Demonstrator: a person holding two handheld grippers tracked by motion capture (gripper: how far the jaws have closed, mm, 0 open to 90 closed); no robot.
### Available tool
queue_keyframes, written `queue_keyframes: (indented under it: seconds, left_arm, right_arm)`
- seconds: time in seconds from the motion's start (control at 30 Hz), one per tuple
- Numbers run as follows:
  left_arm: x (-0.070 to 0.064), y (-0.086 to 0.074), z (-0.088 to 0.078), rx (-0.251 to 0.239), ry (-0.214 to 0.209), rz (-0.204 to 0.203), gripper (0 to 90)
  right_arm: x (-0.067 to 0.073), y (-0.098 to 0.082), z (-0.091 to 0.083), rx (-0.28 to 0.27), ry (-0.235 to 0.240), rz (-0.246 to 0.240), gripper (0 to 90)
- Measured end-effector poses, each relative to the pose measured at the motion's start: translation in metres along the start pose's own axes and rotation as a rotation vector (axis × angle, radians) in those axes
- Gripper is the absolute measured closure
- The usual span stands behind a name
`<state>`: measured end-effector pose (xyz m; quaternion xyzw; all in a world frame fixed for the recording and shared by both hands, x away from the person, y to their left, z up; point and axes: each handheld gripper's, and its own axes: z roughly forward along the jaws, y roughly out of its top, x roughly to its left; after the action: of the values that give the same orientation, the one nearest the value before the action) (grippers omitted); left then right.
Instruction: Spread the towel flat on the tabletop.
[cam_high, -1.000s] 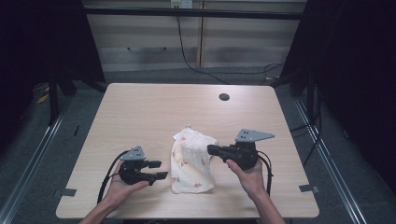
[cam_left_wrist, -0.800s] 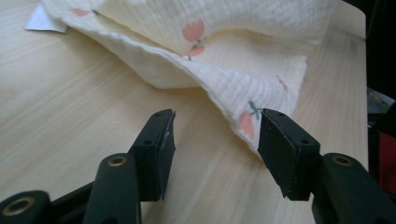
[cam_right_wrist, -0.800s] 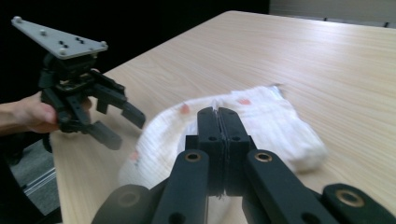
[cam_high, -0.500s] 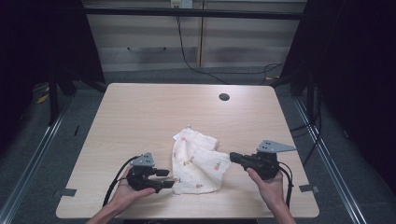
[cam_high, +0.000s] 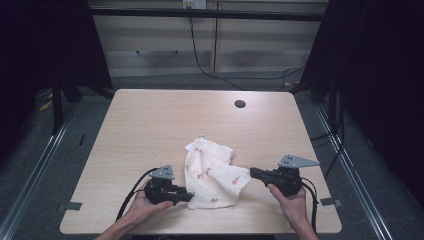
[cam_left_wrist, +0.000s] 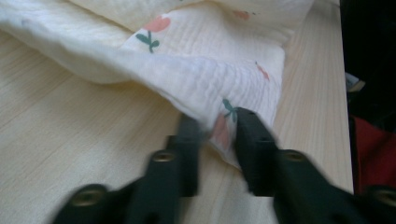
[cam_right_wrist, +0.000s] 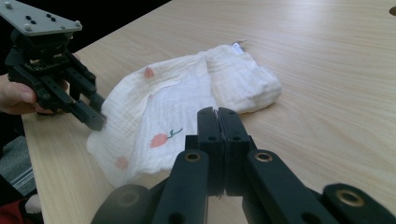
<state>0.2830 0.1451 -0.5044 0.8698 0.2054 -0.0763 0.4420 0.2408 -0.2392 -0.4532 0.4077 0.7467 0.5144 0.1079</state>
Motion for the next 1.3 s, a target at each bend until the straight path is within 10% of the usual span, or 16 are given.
queue_keyframes:
  seconds: [0.8, 1.3]
  left_arm:
    - [0.005, 0.011, -0.043, -0.156, 0.076, -0.006, 88.6]
    - [0.016, 0.028, -0.092, -0.265, 0.185, -0.018, 88.8]
  right_arm:
    - [-0.003, 0.01, -0.007, -0.053, -0.007, -0.001, 88.9]
    - [0.002, 0.049, 0.0, -0.116, 0.008, -0.042, 89.0]
